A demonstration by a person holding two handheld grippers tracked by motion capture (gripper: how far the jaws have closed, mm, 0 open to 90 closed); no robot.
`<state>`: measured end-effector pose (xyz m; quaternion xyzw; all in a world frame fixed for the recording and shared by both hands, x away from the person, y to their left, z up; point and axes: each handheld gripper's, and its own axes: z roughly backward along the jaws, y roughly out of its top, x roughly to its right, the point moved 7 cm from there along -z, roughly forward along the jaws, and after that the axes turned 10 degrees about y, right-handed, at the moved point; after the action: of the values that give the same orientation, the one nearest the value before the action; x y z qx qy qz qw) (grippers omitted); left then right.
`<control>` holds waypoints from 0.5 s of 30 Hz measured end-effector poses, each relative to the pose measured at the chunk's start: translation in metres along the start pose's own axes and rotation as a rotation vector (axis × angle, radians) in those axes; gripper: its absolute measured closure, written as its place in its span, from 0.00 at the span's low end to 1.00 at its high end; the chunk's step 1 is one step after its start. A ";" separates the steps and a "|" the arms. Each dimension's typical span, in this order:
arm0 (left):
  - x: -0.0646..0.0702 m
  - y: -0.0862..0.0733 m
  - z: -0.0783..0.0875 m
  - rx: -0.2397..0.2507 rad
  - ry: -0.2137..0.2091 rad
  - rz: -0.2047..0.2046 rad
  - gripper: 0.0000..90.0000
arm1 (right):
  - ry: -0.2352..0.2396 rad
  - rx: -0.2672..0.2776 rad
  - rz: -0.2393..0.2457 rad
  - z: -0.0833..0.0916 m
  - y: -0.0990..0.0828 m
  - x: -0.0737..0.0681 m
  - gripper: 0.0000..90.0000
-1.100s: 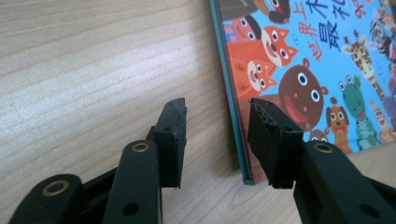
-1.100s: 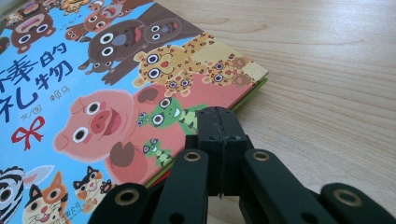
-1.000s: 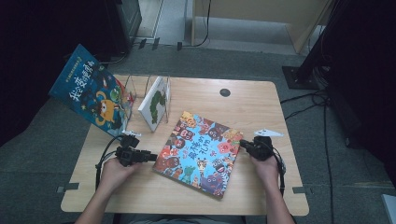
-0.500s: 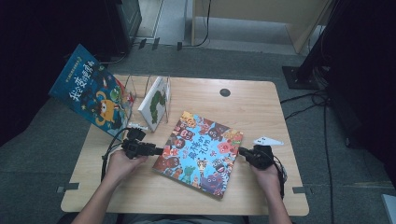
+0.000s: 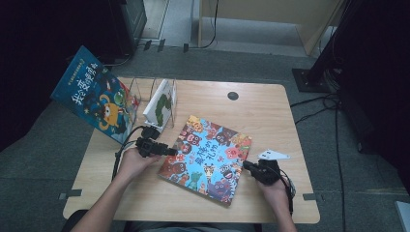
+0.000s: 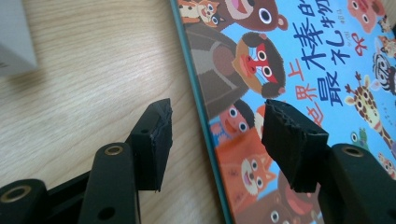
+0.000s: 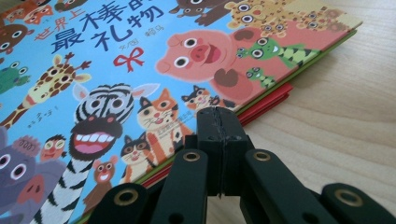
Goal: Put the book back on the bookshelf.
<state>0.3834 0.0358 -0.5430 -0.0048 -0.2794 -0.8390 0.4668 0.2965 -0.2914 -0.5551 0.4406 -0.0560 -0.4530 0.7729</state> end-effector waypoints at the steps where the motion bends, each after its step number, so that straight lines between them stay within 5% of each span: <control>1: 0.001 0.001 -0.002 -0.005 0.001 -0.001 0.47 | 0.001 0.000 0.003 0.000 -0.001 0.000 1.00; 15: 0.006 0.006 -0.013 -0.019 -0.031 -0.043 0.39 | -0.004 -0.008 0.018 0.000 -0.002 -0.001 1.00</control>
<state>0.3881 0.0225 -0.5493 -0.0161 -0.2785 -0.8514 0.4442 0.2943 -0.2907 -0.5562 0.4364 -0.0596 -0.4472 0.7784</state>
